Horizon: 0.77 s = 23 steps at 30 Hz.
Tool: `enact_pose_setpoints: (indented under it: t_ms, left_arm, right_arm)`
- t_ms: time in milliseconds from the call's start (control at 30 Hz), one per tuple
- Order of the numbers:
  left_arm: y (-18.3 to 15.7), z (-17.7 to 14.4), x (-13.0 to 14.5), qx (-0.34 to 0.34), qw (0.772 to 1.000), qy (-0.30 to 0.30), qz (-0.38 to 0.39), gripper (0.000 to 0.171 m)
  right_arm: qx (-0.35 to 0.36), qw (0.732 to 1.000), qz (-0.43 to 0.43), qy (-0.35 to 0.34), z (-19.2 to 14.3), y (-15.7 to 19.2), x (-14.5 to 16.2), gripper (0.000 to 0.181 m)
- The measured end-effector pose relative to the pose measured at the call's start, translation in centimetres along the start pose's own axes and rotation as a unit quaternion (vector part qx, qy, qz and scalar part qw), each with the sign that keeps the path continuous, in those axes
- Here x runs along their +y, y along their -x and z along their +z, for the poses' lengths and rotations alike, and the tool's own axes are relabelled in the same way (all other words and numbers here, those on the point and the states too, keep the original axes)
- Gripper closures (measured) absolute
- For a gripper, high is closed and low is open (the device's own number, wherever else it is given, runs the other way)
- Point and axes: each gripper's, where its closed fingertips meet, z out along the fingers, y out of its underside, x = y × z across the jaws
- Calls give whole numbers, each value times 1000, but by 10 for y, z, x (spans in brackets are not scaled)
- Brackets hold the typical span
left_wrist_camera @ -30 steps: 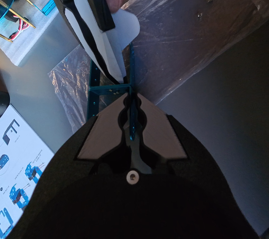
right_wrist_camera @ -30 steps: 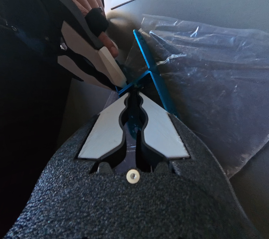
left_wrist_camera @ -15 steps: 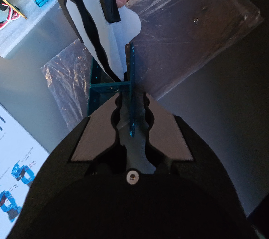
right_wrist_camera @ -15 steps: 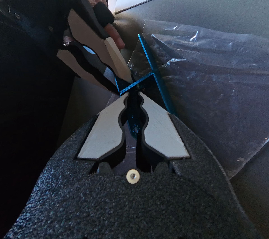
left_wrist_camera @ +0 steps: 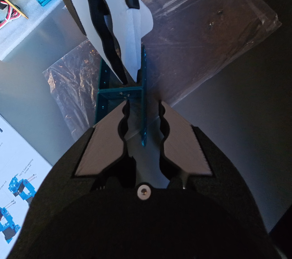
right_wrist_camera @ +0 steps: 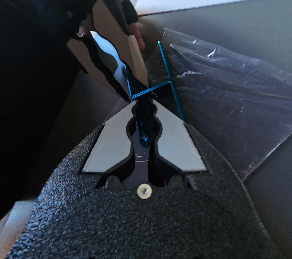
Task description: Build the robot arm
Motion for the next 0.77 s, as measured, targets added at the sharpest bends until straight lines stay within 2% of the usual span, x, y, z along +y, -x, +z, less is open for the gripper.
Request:
enact_pose_setpoints:
  t_ms: [200,267,400,533,767]
  left_arm:
    - [-2,-1,-4,1,1000,-10,9,131]
    - [-5,1,-3,5,1000,-3,16,131]
    - [-5,1,-4,8,1000,-3,14,132]
    - [-6,2,-5,12,1000,-3,13,132]
    - [-6,3,-6,19,1000,-4,14,131]
  right_arm:
    - [19,993,-109,-27,-8,6,0,159]
    - [5,989,-140,-45,-11,15,0,145]
    - [25,979,-197,-49,-8,22,2,137]
    - [76,974,-214,-14,-3,16,3,134]
    - [91,972,-217,16,4,12,10,134]
